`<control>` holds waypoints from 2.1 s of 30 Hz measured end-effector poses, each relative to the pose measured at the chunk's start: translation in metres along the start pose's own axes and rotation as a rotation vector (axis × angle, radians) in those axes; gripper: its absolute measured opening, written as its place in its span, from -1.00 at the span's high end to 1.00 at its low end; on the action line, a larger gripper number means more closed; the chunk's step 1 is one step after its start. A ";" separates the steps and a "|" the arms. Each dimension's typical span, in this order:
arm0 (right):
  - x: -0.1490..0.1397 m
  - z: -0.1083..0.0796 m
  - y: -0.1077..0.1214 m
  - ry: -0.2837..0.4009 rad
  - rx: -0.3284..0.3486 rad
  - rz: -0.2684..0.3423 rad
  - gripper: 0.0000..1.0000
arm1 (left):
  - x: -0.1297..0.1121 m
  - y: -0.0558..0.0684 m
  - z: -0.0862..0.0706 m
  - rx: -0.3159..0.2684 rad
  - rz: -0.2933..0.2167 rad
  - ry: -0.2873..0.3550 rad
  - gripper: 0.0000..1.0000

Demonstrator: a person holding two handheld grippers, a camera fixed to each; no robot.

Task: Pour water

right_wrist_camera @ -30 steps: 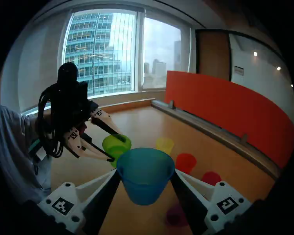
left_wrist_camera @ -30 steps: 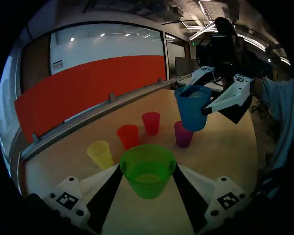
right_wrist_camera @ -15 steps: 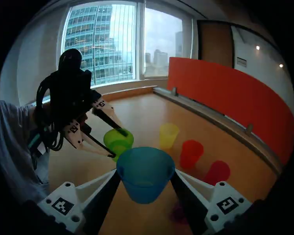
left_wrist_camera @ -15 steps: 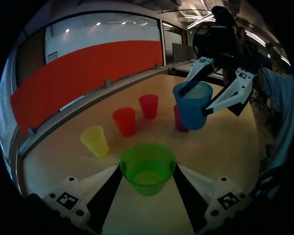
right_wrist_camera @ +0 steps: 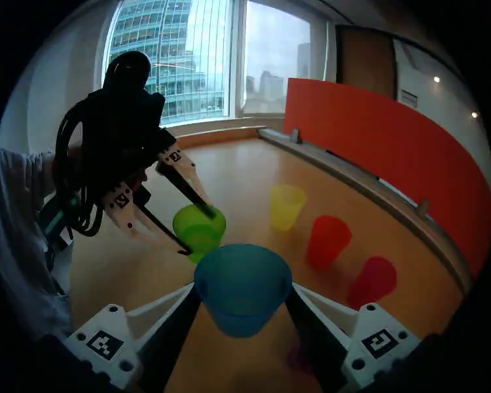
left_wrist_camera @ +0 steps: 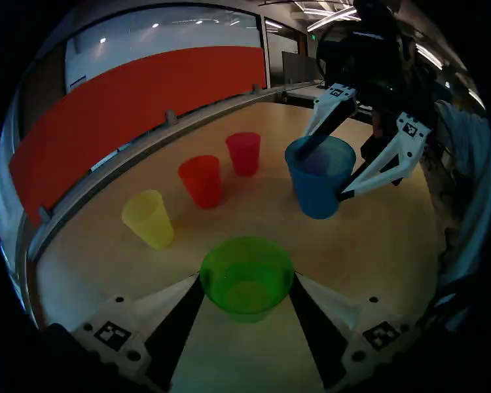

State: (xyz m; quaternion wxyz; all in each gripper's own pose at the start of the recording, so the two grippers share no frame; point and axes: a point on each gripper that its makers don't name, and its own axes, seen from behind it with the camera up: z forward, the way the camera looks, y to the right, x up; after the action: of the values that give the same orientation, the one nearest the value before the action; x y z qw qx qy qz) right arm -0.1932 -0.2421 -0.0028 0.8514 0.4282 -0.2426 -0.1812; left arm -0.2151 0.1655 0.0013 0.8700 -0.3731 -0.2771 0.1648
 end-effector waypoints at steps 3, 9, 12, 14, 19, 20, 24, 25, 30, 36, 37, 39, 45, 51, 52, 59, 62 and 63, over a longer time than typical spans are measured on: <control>-0.005 0.005 -0.001 -0.011 0.003 -0.003 -0.81 | -0.003 0.000 0.005 -0.003 -0.006 -0.006 -0.73; -0.011 0.013 -0.001 -0.027 0.003 -0.010 -0.82 | -0.006 0.000 0.012 -0.006 -0.018 -0.008 -0.73; -0.014 0.015 -0.001 -0.033 0.001 -0.013 -0.82 | -0.008 0.001 0.014 -0.011 -0.021 -0.009 -0.73; -0.014 0.016 0.000 -0.034 0.000 -0.013 -0.82 | -0.009 0.002 0.015 -0.013 -0.022 -0.009 -0.73; -0.016 0.017 0.001 -0.037 -0.005 -0.011 -0.82 | -0.010 0.002 0.017 -0.015 -0.027 -0.005 -0.73; -0.017 0.017 0.002 -0.038 -0.007 -0.011 -0.82 | -0.010 0.002 0.016 -0.016 -0.030 -0.003 -0.73; -0.019 0.019 0.001 -0.044 -0.008 -0.013 -0.82 | -0.013 0.002 0.015 -0.020 -0.039 -0.002 -0.73; -0.020 0.019 0.001 -0.045 -0.008 -0.014 -0.82 | -0.014 0.002 0.015 -0.021 -0.041 -0.002 -0.73; -0.020 0.022 -0.001 -0.047 -0.008 -0.017 -0.81 | -0.017 0.001 0.013 -0.027 -0.062 -0.001 -0.74; -0.020 0.025 -0.002 -0.046 -0.009 -0.019 -0.82 | -0.018 0.001 0.013 -0.025 -0.062 -0.001 -0.80; -0.020 0.025 -0.002 -0.047 -0.010 -0.019 -0.82 | -0.019 0.000 0.013 -0.023 -0.058 -0.004 -0.83; -0.021 0.026 -0.002 -0.049 -0.011 -0.018 -0.82 | -0.021 0.000 0.014 -0.018 -0.051 -0.009 -0.91; -0.026 0.030 -0.004 -0.052 -0.010 -0.010 -0.81 | -0.027 0.003 0.013 -0.025 -0.051 -0.026 -1.00; -0.032 0.037 -0.006 -0.056 -0.008 -0.006 -0.82 | -0.034 0.001 0.006 -0.017 -0.054 -0.039 -0.99; -0.033 0.038 -0.006 -0.057 -0.007 -0.006 -0.82 | -0.036 0.001 0.005 -0.016 -0.055 -0.042 -0.99; -0.041 0.044 -0.006 -0.062 -0.010 -0.006 -0.82 | -0.044 -0.002 -0.005 0.002 -0.062 -0.044 -0.99; -0.044 0.045 -0.006 -0.064 -0.014 -0.009 -0.82 | -0.044 -0.002 -0.010 0.009 -0.066 -0.035 -0.99; -0.045 0.045 -0.005 -0.065 -0.016 -0.011 -0.82 | -0.043 -0.002 -0.011 0.011 -0.066 -0.032 -0.99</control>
State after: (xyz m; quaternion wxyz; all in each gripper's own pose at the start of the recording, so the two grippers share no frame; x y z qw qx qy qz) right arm -0.2563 -0.2506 0.0045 0.8456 0.4164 -0.2665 -0.2016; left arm -0.2425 0.1365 -0.0192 0.8725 -0.3564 -0.3022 0.1431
